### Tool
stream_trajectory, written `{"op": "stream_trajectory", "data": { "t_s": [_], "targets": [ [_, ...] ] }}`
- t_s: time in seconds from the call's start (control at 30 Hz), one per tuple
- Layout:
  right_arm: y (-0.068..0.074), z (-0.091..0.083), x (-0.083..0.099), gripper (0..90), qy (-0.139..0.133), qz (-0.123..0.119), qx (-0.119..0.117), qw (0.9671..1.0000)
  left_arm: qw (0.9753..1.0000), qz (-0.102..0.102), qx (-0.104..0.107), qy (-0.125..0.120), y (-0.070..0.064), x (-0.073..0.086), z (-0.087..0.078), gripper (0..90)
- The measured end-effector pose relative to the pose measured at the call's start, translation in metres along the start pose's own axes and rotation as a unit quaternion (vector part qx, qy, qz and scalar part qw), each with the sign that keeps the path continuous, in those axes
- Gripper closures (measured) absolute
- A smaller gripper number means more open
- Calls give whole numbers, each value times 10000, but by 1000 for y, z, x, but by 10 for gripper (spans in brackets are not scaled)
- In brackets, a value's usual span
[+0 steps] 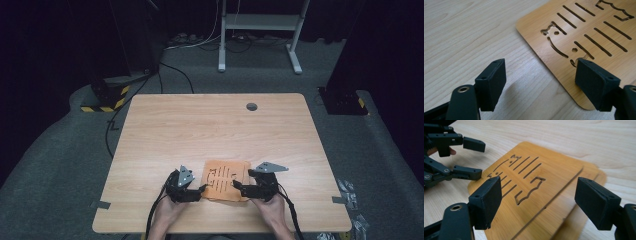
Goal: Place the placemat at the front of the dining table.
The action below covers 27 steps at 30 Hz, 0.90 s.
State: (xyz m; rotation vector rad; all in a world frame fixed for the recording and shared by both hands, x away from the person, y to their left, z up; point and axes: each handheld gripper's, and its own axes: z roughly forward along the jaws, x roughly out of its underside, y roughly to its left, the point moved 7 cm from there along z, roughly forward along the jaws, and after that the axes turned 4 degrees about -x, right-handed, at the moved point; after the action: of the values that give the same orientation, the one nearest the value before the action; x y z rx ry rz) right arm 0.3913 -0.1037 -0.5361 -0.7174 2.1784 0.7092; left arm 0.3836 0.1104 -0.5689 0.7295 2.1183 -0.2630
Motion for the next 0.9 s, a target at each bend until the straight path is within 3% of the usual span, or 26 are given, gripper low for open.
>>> {"op": "stream_trajectory", "data": {
  "t_s": [0.3,0.47,0.67,0.9],
  "targets": [
    [-1,15,9,201,344,85,-14,9994,10000,-58,27,-18,0,0,0,249],
    [2,21,11,193,350,166,-156,9991,10000,-57,17,-19,1,0,0,249],
    [9,27,10,196,415,87,-212,9989,10000,-69,23,-5,1,0,0,249],
    [12,28,9,256,322,50,-208,9993,9999,-87,47,-29,1,-1,0,253]
  ]
}}
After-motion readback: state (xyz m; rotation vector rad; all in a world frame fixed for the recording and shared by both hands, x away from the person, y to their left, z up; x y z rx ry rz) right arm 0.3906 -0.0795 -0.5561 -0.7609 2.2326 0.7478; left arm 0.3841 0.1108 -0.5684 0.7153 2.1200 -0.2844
